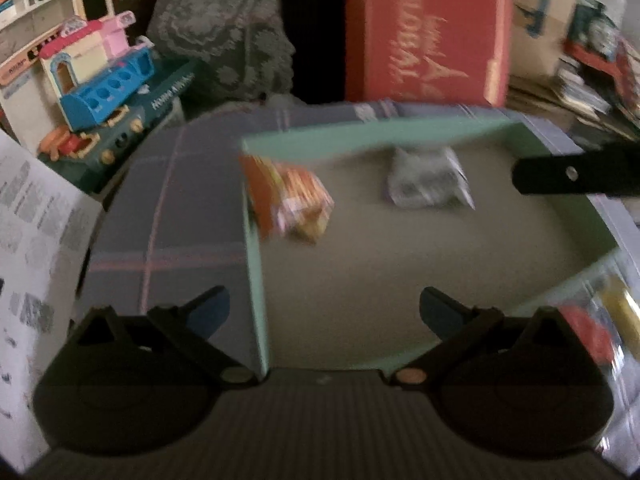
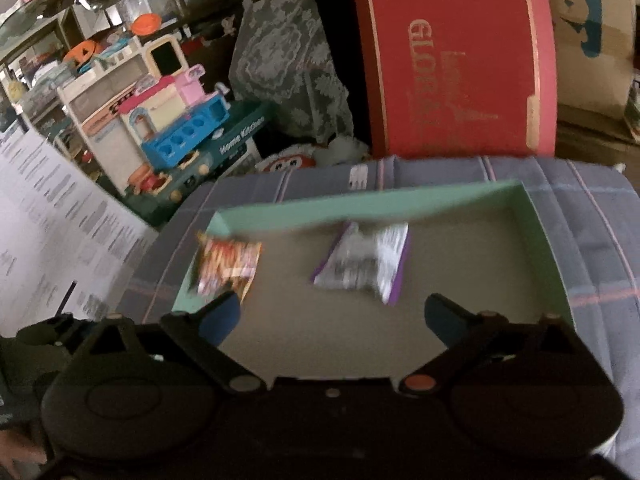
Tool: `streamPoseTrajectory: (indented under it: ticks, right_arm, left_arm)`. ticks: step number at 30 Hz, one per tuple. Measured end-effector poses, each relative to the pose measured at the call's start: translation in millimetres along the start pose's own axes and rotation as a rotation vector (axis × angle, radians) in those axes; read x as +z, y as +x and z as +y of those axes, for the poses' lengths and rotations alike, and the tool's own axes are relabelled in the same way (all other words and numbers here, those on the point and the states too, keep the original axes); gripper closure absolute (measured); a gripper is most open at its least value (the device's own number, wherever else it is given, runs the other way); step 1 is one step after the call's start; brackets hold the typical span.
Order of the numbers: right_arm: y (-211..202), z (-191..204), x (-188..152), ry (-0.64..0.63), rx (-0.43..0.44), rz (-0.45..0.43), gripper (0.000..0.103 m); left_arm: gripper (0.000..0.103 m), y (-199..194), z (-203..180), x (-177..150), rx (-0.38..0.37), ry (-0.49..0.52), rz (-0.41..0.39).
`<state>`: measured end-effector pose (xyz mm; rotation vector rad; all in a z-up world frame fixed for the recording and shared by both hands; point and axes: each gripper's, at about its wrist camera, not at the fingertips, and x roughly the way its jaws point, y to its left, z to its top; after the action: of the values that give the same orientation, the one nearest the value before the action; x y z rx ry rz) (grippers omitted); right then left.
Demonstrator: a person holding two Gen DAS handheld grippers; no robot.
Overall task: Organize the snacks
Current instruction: 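Grasp the yellow-green snack stick with the left gripper while the right reaches the orange bar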
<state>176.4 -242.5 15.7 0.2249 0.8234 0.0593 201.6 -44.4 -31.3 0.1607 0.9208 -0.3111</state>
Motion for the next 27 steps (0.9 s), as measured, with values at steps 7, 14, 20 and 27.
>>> streamPoseTrajectory:
  ticks: [7,14,20,27]
  right_arm:
    - [-44.7,6.5,-63.2,-0.002,0.02,0.055,0.003]
    - [-74.8,11.5,-123.2,0.07,0.065,0.107,0.031]
    - [-71.4,15.2,-163.3,0.142,0.103,0.189,0.059]
    - [-62.3,9.2,-189.2,0.199,0.101,0.27,0.059]
  left_arm:
    - [0.0,-35.5,-18.9,-71.9,-0.062,0.095,0.053]
    - [0.0,-51.4,-30.4,-128.2,-0.113,0.189,0.098]
    - [0.027,-48.8,-30.2,-149.2,-0.125,0.174,0.106]
    - [0.078,-46.4,-29.0,-164.5,-0.159,0.113,0.147]
